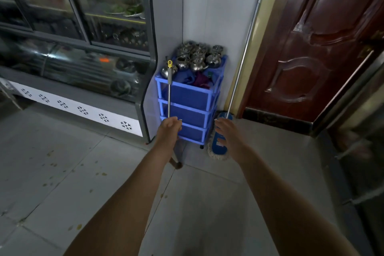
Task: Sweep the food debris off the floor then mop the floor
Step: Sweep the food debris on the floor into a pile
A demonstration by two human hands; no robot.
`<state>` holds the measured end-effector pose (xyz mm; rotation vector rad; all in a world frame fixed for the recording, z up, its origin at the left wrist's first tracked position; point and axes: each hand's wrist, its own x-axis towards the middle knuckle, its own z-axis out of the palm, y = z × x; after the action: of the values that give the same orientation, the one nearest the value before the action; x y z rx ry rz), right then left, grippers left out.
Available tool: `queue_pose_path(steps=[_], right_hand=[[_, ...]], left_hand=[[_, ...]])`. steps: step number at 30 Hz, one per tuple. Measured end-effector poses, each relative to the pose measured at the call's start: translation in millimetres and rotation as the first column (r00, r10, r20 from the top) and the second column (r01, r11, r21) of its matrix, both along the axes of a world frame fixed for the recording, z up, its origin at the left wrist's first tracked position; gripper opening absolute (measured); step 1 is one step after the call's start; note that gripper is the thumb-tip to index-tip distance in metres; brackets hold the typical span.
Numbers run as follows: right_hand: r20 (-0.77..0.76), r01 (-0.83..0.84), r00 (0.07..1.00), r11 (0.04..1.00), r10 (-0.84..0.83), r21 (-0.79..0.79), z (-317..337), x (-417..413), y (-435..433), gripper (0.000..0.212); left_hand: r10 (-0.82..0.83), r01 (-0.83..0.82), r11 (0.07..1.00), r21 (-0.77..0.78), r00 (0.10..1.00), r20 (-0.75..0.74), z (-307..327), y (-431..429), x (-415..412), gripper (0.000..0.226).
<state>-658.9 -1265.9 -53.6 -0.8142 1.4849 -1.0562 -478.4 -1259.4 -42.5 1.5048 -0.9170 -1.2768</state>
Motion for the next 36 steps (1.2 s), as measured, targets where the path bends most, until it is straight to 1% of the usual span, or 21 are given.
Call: queue_pose_path(steps=[1, 2, 3, 8, 11, 15, 19, 21, 23, 30, 34, 36], right_hand=[[-0.006, 0.014, 1.0, 1.0, -0.014, 0.0, 3, -1, -17, 0.045], [0.0, 0.015, 1.0, 1.0, -0.015, -0.001, 6, -1, -39, 0.046], [0.009, 0.002, 1.0, 1.0, -0.002, -0.011, 9, -3, -54, 0.047], [0.033, -0.086, 0.996, 0.995, 0.087, -0.051, 19, -3, -132, 0.053], [0.026, -0.138, 0.99, 0.988, 0.14, -0.072, 23, -1, -169, 0.054], [0.028, -0.215, 0.975, 0.972, 0.219, -0.095, 28, -1, -237, 0.049], [0.075, -0.265, 0.959, 0.958, 0.274, -0.111, 30, -2, -301, 0.041], [0.097, -0.297, 0.946, 0.948, 0.308, -0.116, 31, -7, -335, 0.041], [0.12, -0.326, 0.933, 0.939, 0.338, -0.111, 33, -12, -369, 0.042], [0.077, -0.429, 0.897, 0.9, 0.435, -0.077, 24, -18, -474, 0.038], [0.066, -0.491, 0.867, 0.87, 0.493, -0.043, 13, -9, -500, 0.032], [0.058, -0.525, 0.848, 0.85, 0.527, -0.04, 7, -3, -514, 0.036]], left_hand=[[-0.002, 0.002, 1.0, -0.026, 1.0, 0.01, 2, -14, 0, 0.014], [0.005, -0.004, 0.999, -0.047, 1.0, 0.014, 5, -32, 0, 0.011], [0.006, -0.006, 0.998, -0.064, 1.0, 0.007, 9, -45, 1, 0.006], [0.012, -0.015, 0.997, -0.081, 0.999, -0.037, 16, -113, -1, 0.007], [0.035, -0.037, 0.995, -0.097, 0.999, -0.025, 17, -144, -1, 0.008], [0.116, -0.119, 0.983, -0.14, 0.993, -0.031, 21, -200, -8, 0.016], [0.234, -0.249, 0.954, -0.166, 0.966, -0.106, 23, -254, -21, 0.013], [0.29, -0.307, 0.938, -0.158, 0.949, -0.122, 25, -283, -32, 0.009], [0.348, -0.362, 0.921, -0.142, 0.93, -0.118, 27, -313, -42, 0.011], [0.476, -0.477, 0.871, -0.117, 0.879, -0.032, 22, -393, -62, 0.013], [0.543, -0.547, 0.834, -0.071, 0.837, -0.072, 17, -418, -64, 0.014], [0.571, -0.578, 0.814, -0.05, 0.814, -0.108, 13, -433, -61, 0.014]])
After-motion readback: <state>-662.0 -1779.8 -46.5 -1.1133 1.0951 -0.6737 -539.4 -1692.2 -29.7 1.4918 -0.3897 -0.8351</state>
